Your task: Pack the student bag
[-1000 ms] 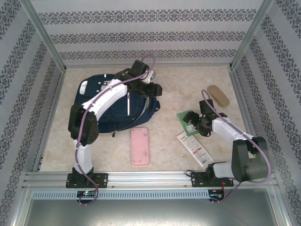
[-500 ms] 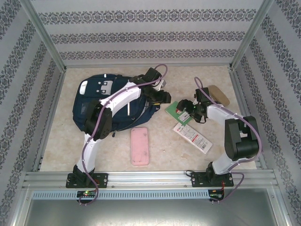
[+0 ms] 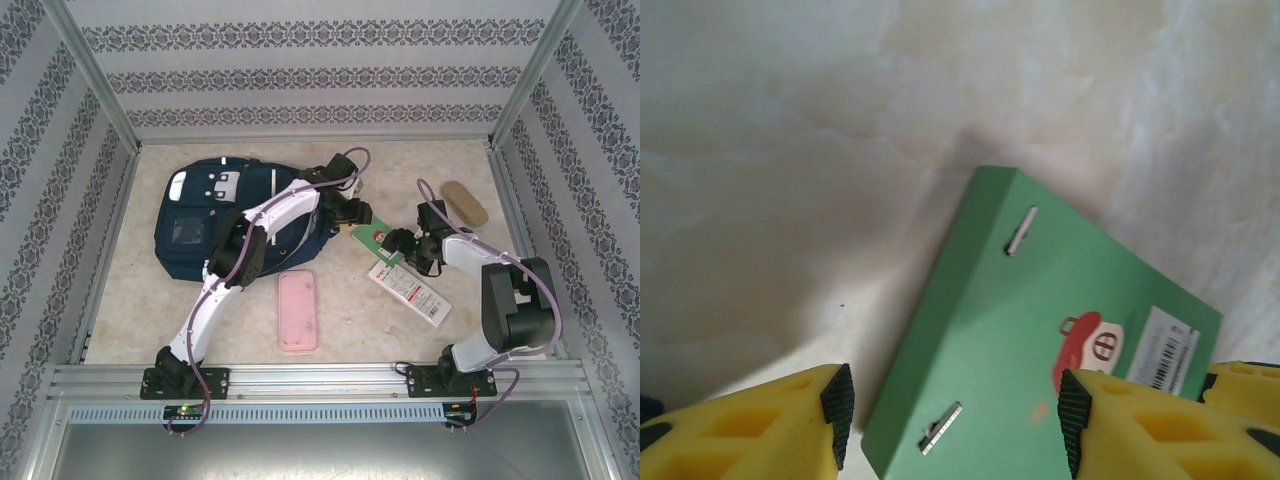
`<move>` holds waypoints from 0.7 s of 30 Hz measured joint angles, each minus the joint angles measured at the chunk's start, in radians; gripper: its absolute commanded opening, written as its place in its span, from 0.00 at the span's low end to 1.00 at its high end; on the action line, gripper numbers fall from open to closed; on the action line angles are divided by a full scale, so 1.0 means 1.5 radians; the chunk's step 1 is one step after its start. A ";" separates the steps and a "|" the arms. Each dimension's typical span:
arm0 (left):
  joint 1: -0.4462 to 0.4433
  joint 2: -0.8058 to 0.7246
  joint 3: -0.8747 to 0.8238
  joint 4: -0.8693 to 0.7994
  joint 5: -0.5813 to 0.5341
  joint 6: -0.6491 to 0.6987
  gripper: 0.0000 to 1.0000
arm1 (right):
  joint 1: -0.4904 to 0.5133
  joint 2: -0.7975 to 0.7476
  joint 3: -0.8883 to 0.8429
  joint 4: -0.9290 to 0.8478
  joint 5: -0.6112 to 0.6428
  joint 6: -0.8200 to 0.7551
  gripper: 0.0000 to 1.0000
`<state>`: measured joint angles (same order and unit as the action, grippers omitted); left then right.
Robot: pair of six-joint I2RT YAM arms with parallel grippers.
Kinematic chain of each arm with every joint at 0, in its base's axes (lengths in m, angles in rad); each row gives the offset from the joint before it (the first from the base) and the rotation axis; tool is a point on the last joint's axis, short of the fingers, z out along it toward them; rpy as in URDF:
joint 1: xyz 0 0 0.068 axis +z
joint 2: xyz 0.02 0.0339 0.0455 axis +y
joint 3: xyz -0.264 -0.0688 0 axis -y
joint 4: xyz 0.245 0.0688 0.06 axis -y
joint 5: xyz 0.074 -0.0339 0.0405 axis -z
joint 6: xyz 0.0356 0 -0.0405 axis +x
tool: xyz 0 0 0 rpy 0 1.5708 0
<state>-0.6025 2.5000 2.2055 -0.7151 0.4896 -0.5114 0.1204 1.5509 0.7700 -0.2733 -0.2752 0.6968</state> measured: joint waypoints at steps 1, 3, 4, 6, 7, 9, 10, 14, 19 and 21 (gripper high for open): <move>0.000 0.004 0.001 -0.001 0.001 0.001 0.58 | 0.000 0.008 0.001 0.004 0.001 0.002 0.71; 0.000 0.009 0.001 -0.003 0.003 0.002 0.58 | -0.003 0.010 0.002 0.003 -0.001 0.007 0.65; -0.001 0.010 0.002 -0.004 0.005 0.002 0.57 | -0.003 0.013 0.004 0.000 0.001 0.009 0.63; -0.001 0.012 0.003 -0.006 0.010 0.003 0.56 | -0.005 0.023 0.012 -0.010 0.005 0.011 0.57; -0.001 0.013 0.003 -0.006 0.017 0.004 0.55 | -0.005 0.027 0.018 -0.019 0.007 0.012 0.56; -0.001 0.013 0.003 -0.006 0.033 0.004 0.52 | -0.005 0.033 0.026 -0.030 0.010 0.010 0.55; -0.001 0.013 0.003 -0.006 0.047 0.004 0.52 | -0.005 0.036 0.030 -0.034 0.010 0.010 0.54; 0.000 0.013 0.003 -0.003 0.104 -0.004 0.50 | -0.004 0.042 0.037 -0.034 0.006 0.007 0.50; 0.009 -0.002 -0.030 0.027 0.153 -0.034 0.50 | -0.004 0.042 0.038 -0.032 0.004 0.007 0.51; 0.013 -0.011 -0.040 0.040 0.173 -0.049 0.50 | -0.004 0.042 0.038 -0.032 0.004 0.007 0.51</move>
<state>-0.5827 2.4840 2.1448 -0.6548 0.7494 -0.5850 0.1139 1.6146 0.8265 -0.3214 -0.2699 0.7071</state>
